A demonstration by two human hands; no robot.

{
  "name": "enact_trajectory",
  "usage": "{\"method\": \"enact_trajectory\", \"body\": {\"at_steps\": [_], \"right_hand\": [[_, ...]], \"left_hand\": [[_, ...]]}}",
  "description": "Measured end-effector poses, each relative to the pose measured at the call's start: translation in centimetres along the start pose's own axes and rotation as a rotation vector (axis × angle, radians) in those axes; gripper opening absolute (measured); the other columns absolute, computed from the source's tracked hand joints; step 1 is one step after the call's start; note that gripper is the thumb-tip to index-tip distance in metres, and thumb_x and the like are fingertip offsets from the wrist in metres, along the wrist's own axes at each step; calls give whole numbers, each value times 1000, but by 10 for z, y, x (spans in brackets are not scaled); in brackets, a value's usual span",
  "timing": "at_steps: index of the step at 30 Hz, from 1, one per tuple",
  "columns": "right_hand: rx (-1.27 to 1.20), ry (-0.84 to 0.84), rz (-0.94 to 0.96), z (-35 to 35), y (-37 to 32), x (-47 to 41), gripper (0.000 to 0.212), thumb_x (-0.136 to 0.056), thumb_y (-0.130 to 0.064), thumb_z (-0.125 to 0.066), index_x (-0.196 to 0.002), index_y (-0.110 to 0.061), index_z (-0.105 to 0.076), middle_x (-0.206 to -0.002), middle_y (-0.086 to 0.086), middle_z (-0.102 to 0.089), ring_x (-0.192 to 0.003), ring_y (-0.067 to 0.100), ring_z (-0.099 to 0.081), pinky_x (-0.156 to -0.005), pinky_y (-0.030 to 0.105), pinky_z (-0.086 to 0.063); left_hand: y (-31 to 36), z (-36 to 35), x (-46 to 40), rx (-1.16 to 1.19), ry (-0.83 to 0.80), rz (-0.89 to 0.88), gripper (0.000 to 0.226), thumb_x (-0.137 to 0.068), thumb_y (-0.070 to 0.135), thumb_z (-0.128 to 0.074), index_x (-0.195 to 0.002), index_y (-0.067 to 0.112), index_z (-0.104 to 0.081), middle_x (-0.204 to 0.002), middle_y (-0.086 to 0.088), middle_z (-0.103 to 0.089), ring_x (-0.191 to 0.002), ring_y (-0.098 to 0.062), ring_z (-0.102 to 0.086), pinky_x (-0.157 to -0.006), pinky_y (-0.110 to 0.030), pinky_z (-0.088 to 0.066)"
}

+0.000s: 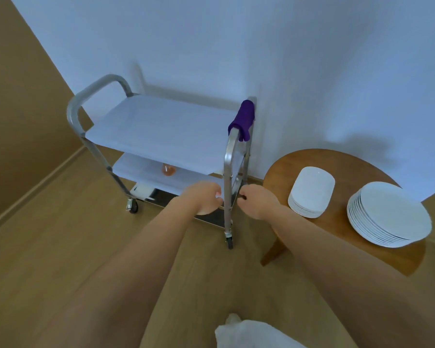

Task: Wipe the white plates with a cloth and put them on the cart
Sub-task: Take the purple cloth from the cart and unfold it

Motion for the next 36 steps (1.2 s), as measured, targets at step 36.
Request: {"method": "enact_trajectory", "body": {"at_steps": [36], "right_hand": [[-257,363,-421,79,58,-294,42,-93,-38,-46,-126,-12,-44,-117,7,-53,-99,21,-54,-83,35,-50]], "left_hand": [[-51,89,-350,-245,71,-545,99,-80,56,-60,-151,10,-9,-133,-6,-49,-115,-23,-50,-87,-34,-46]]}}
Point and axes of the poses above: each hand's wrist, its own x-axis away from the middle knuckle, its own z-axis out of the back of the hand, y = z × x, the point moved 2 cm from there along -x, towards the middle knuckle
